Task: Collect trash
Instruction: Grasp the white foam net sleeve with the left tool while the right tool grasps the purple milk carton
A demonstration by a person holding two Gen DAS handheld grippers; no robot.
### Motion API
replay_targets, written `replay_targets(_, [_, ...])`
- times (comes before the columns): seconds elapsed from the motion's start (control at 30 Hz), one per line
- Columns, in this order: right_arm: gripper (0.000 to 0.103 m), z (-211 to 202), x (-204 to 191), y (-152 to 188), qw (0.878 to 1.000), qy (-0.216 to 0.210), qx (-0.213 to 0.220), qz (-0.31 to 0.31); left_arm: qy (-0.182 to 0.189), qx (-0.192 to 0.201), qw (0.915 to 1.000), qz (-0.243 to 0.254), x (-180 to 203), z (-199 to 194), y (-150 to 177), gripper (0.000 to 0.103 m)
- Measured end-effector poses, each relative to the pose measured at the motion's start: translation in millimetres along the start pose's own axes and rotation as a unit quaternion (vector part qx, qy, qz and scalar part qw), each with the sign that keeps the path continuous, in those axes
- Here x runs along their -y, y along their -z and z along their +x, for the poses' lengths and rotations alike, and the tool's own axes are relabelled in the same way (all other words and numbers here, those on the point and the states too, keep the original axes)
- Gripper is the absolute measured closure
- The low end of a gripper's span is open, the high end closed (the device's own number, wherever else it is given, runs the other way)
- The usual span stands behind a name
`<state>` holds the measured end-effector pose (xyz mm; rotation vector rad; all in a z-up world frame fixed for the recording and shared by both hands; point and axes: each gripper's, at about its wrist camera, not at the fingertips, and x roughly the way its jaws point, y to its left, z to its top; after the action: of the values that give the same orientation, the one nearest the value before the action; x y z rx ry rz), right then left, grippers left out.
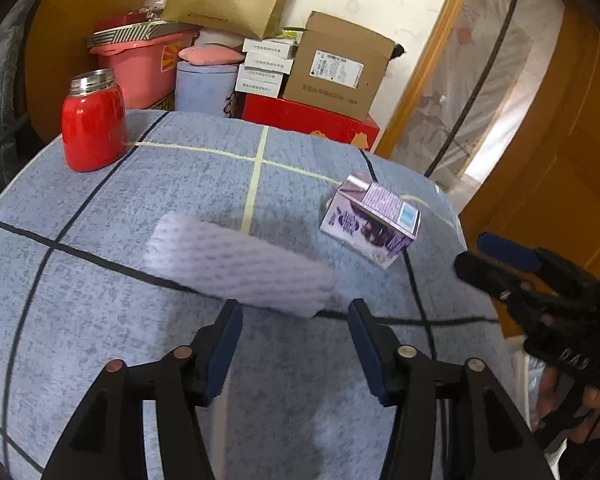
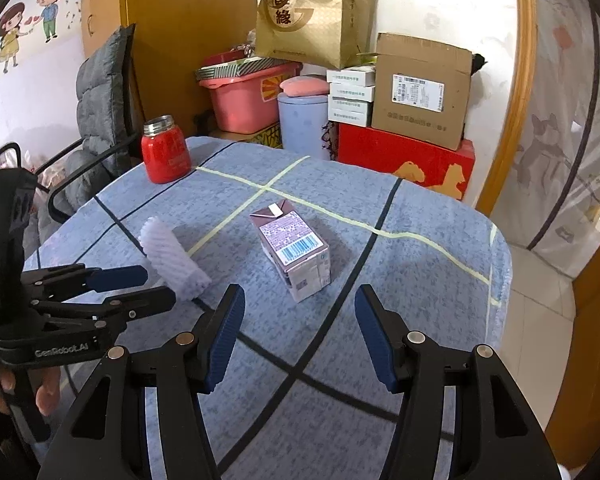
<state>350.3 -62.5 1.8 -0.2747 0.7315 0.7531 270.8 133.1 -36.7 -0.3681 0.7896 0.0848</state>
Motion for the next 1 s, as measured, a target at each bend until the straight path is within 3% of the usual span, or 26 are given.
replay_targets(0.13, [0.045,11.0,2.5,-2.9,1.000,-0.001,-0.002,-0.001,-0.014,0.005,0.9998,-0.008,8.4,11.3,-4.3,0.044])
replay_targets(0.3, [0.045,17.8,6.1,-3.6,1.000,-0.008,-0.005,0.010,-0.072,-0.009,0.9973,0.014,6.2,27.8,-6.7,0.044])
replay_targets(0.57, [0.045,29.5,-2.8,-7.6,0.999,-0.022,-0.008,-0.022,-0.107,0.022,0.9938,-0.020,-47.8,-19.7,3.9,0.044])
replay_targets(0.8, [0.045,43.2,-3.6,-14.3,0.999,-0.026,-0.011,-0.032,-0.078,0.051,0.9952,-0.030,-63.2,-58.1,7.0,0.044])
replay_targets(0.87, [0.045,47.4,-3.5,-16.0,0.999,-0.023,-0.015,-0.035,-0.060,0.053,0.9966,-0.021,-57.6,-56.5,4.1,0.043])
replay_targets(1.0, [0.045,54.6,-4.7,-17.6,0.999,-0.018,-0.022,-0.039,-0.072,0.046,0.9962,-0.014,-52.6,-36.5,-3.9,0.037])
